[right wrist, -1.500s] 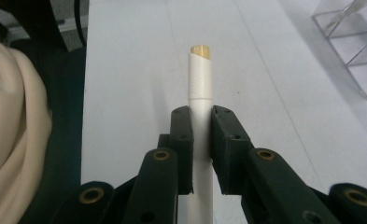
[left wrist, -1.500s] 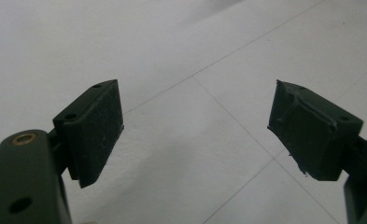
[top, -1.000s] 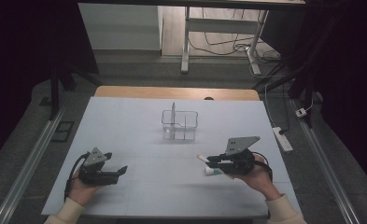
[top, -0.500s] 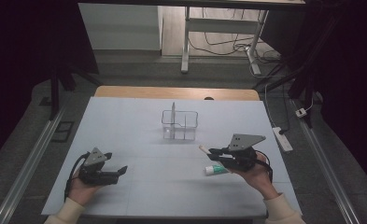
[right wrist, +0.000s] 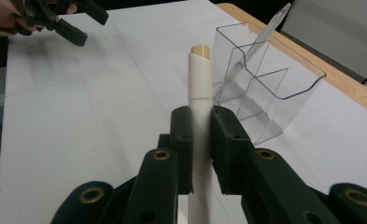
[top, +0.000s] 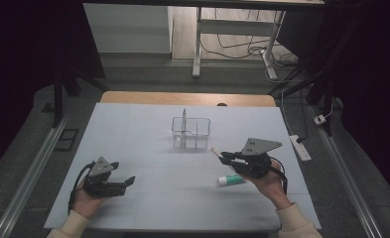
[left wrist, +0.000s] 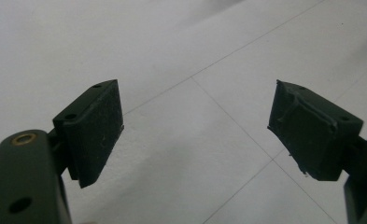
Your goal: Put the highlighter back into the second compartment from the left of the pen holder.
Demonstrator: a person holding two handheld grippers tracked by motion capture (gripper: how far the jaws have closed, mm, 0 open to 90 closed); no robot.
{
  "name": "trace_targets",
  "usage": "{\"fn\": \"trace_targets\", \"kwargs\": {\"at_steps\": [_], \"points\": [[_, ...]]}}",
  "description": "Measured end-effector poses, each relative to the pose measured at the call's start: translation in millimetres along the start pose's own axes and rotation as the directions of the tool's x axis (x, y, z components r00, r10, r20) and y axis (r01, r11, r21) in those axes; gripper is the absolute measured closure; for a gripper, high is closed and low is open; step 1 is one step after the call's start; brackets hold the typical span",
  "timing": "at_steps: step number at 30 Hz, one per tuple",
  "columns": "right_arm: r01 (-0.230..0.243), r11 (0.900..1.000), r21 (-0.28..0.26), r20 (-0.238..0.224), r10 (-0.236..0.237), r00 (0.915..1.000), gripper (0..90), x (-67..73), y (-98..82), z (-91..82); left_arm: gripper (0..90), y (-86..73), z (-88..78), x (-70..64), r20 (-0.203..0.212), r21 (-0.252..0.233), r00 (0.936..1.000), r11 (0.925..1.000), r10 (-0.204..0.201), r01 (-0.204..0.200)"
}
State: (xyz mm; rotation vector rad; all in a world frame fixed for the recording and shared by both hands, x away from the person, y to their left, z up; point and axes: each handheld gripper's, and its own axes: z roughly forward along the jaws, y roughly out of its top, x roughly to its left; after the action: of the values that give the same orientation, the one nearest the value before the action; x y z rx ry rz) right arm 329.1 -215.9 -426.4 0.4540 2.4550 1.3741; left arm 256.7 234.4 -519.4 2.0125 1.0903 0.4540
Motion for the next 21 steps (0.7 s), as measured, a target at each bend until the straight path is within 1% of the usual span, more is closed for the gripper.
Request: {"fn": "trace_targets", "kwargs": {"at_steps": [5,6,9,11,21], "points": [[-0.010,1.000,-0.012,0.021,0.011,0.9997,78.5,-1.5,0.9,1.6,17.6,0.0,0.0,0.1,-0.001,-0.002,1.0000,1.0000,-0.003,0.003],[-0.014,1.000,-0.023,0.026,0.015,0.9996,78.5,-2.2,1.2,2.0,17.6,0.0,0.0,0.1,0.000,-0.002,1.0000,1.0000,-0.003,0.003],[-0.021,0.999,-0.029,0.036,0.022,0.9991,78.5,-3.7,2.4,1.9,17.6,0.1,0.0,0.0,0.000,-0.002,1.0000,1.0000,-0.003,0.003],[-0.028,0.999,-0.043,0.042,0.030,0.9987,78.5,-4.5,3.3,2.4,17.6,0.3,-0.1,-0.2,0.000,-0.003,1.0000,1.0000,-0.003,0.003],[-0.045,0.996,-0.083,0.068,0.051,0.9964,78.5,-8.5,11.9,8.9,17.7,0.3,-0.7,-0.1,-0.002,-0.005,1.0000,1.0000,-0.005,0.005]]}}
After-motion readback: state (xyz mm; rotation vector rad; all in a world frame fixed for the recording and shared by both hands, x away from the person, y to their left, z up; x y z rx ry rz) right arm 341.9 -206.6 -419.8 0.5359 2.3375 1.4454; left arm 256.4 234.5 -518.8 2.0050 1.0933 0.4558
